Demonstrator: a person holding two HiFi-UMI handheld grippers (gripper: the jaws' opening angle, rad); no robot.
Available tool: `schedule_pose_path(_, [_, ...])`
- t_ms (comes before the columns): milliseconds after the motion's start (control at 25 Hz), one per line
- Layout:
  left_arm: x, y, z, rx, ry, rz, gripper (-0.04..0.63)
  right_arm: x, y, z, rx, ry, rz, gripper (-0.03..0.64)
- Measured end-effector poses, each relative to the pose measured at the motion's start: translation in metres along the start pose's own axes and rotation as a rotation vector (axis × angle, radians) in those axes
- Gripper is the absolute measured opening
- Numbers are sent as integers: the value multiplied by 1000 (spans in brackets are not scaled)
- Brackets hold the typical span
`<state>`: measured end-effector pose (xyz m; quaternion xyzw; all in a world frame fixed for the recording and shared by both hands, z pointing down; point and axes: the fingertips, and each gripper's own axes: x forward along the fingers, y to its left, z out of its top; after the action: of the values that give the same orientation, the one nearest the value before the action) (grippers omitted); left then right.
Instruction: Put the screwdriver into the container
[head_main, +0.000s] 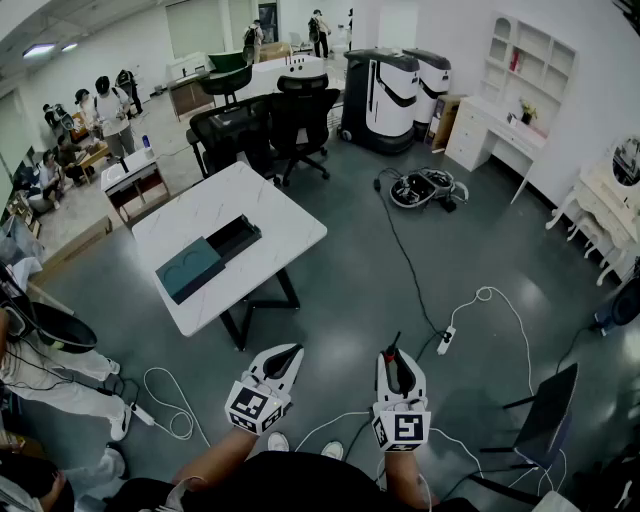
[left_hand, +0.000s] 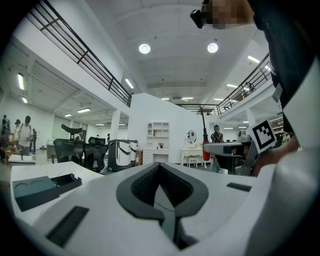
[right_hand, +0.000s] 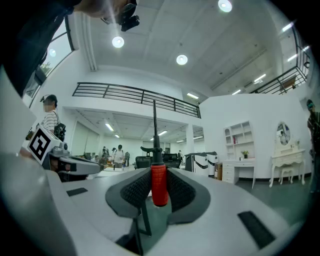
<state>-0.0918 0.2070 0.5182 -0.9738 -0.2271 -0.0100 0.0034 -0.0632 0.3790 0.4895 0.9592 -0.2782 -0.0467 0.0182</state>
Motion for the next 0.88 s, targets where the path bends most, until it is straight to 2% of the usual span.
schedule_pose_path(120, [-33, 14, -8, -7, 23, 41, 6, -11, 27, 1, -7, 32, -2, 109])
schedule_pose_path(320, [-71, 34, -8, -29, 14, 74, 6, -21, 64, 5, -26, 36, 15, 109])
schedule_pose_path(520, [-85, 39, 3, -29, -13, 67, 6, -20, 86, 16, -31, 24, 37, 109])
schedule_pose_path(880, [-103, 54, 5, -28, -21, 47, 6, -7, 118, 22, 23, 23, 78, 108])
